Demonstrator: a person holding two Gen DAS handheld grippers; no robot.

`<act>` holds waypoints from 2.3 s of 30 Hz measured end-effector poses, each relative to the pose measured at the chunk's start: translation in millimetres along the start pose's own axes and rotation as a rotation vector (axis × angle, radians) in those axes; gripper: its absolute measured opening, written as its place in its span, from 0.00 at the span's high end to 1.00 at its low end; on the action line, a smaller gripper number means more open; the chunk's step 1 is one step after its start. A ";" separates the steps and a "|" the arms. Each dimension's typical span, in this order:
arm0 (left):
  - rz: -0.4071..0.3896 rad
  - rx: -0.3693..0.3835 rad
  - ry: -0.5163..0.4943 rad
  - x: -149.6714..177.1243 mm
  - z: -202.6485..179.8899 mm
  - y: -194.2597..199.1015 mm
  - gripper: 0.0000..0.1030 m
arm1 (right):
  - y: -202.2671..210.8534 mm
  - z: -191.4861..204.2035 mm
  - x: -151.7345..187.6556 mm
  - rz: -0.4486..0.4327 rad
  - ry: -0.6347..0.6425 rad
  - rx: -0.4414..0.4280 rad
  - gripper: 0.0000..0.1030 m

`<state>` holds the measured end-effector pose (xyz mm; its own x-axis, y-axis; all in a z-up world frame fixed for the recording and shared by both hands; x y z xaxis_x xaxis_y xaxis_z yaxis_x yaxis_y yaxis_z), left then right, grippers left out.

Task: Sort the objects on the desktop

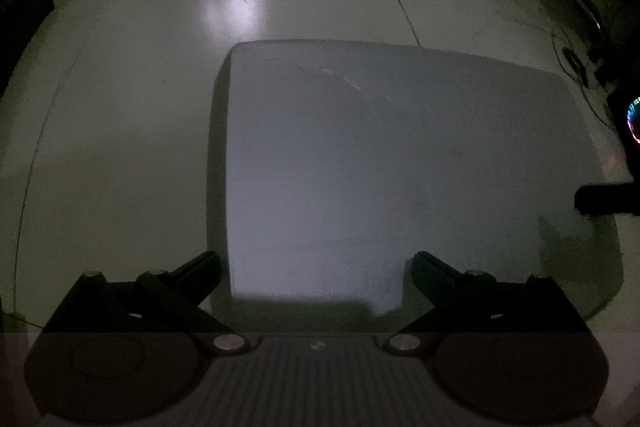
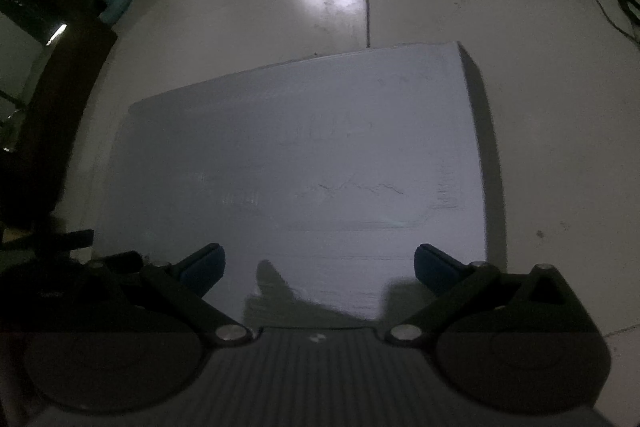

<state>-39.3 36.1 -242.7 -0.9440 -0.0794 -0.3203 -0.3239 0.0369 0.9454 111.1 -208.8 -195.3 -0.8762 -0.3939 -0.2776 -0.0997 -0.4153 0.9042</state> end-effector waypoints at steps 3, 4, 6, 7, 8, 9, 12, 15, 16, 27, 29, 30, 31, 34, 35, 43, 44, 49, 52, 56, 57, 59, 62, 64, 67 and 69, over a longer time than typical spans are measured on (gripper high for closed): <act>0.007 -0.021 -0.025 -11.5 1.8 16.5 0.00 | 17.4 7.7 -8.8 -0.006 0.020 0.032 0.00; 0.012 -0.025 -0.039 -17.3 0.7 25.0 0.00 | 28.2 12.0 -12.8 -0.019 0.034 0.048 0.00; -0.023 -0.037 -0.067 -26.8 -4.0 45.2 0.00 | 48.8 19.4 -18.7 -0.050 0.029 0.054 0.00; -0.053 -0.043 -0.082 -33.2 -7.7 58.5 0.00 | 61.1 23.1 -22.5 -0.070 0.020 0.049 0.00; -0.077 -0.046 -0.094 -40.0 -11.2 72.0 0.00 | 73.7 26.7 -26.5 -0.091 0.009 0.044 0.00; -0.087 -0.041 -0.099 -47.8 -14.2 85.7 0.00 | 88.3 32.0 -31.0 -0.112 0.007 0.044 0.00; -0.119 -0.042 -0.115 -71.0 -22.8 128.8 0.00 | 131.5 48.1 -42.8 -0.167 0.004 0.044 0.00; -0.105 -0.126 -0.136 -91.8 -34.7 175.9 0.00 | 174.3 63.7 -54.2 -0.192 -0.011 0.026 0.00; -0.103 -0.150 -0.141 -97.9 -38.7 191.6 0.00 | 189.6 70.3 -59.4 -0.196 -0.027 0.026 0.00; -0.231 -0.108 0.015 -99.9 -55.7 348.8 0.00 | 320.2 150.0 -36.4 -0.271 -0.041 0.017 0.00; -0.230 -0.083 0.050 -85.6 -61.6 359.8 0.00 | 328.8 163.3 -19.5 -0.271 -0.017 0.033 0.00; -0.228 -0.073 0.069 -76.8 -63.5 365.3 0.00 | 333.5 169.7 -9.4 -0.268 0.000 0.039 0.00; -0.219 -0.069 0.091 -66.0 -64.0 369.3 0.00 | 336.2 175.2 0.9 -0.264 0.010 0.042 0.00; -0.211 -0.063 0.132 -32.8 -66.7 379.4 0.00 | 343.6 187.6 32.2 -0.268 0.016 0.052 0.00; -0.217 -0.067 0.128 -22.1 -68.2 382.1 0.00 | 346.4 189.7 43.9 -0.277 0.017 0.059 0.00; -0.276 -0.104 0.085 41.5 -79.6 393.9 0.00 | 353.9 183.0 109.6 -0.322 -0.053 0.138 0.00; -0.281 -0.108 0.085 47.8 -81.0 393.0 0.00 | 353.9 182.5 114.0 -0.325 -0.055 0.147 0.00; -0.289 -0.140 0.056 65.9 -88.0 386.1 0.00 | 354.2 186.2 130.3 -0.338 -0.009 0.213 0.00; -0.305 -0.126 0.065 68.7 -87.6 389.2 0.00 | 348.3 189.3 138.5 -0.313 0.041 0.246 0.00; -0.288 -0.104 0.097 73.0 -88.7 380.9 0.00 | 337.2 188.7 143.9 -0.274 0.090 0.300 0.00; -0.286 -0.107 0.099 74.0 -89.7 378.0 0.00 | 334.1 188.5 144.0 -0.270 0.091 0.301 0.00; -0.272 -0.119 0.099 71.7 -92.3 372.9 0.01 | 328.6 187.9 143.0 -0.262 0.086 0.319 0.00; -0.249 -0.130 0.102 68.7 -93.8 367.4 0.01 | 321.1 187.7 141.4 -0.246 0.080 0.343 0.00; -0.242 -0.140 0.098 69.1 -93.4 366.7 0.01 | 317.4 186.7 140.0 -0.234 0.081 0.350 0.00; -0.242 -0.136 0.101 70.3 -90.0 368.2 0.01 | 316.9 185.9 139.1 -0.233 0.077 0.342 0.00; -0.244 -0.133 0.097 70.8 -89.9 368.7 0.01 | 316.1 183.7 137.5 -0.227 0.076 0.334 0.00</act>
<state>-219.8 -45.4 88.6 -0.8268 -0.1651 -0.5377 -0.5232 -0.1249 0.8430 -127.5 -243.5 112.0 -0.7785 -0.3876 -0.4937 -0.4448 -0.2142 0.8696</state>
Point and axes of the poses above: each gripper's, at about its wrist camera, not at the fingertips, and y roughly against the way its jaws point, z to its left, x to its underside, the point moved 1 cm from there along -y, roughly the way its jaws point, and after that the axes turned 6 degrees about -x, right-handed, at the moved point
